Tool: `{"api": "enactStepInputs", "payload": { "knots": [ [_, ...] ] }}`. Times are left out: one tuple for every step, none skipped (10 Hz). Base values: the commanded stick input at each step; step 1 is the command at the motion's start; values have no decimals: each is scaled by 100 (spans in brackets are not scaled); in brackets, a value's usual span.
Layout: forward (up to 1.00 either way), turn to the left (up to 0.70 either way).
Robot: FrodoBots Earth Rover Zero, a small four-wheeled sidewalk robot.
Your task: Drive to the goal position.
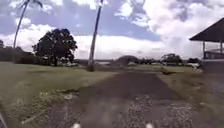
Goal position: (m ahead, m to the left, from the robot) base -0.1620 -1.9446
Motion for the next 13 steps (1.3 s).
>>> {"api": "enactStepInputs", "payload": {
  "knots": [
    [70, -35],
    [70, -35],
    [70, -35],
    [70, -35],
    [70, -35],
    [70, -10],
    [70, 0],
    [70, 0],
    [70, 0],
    [70, 0],
    [70, 0],
    [70, 0],
    [70, 0]
  ]
}}
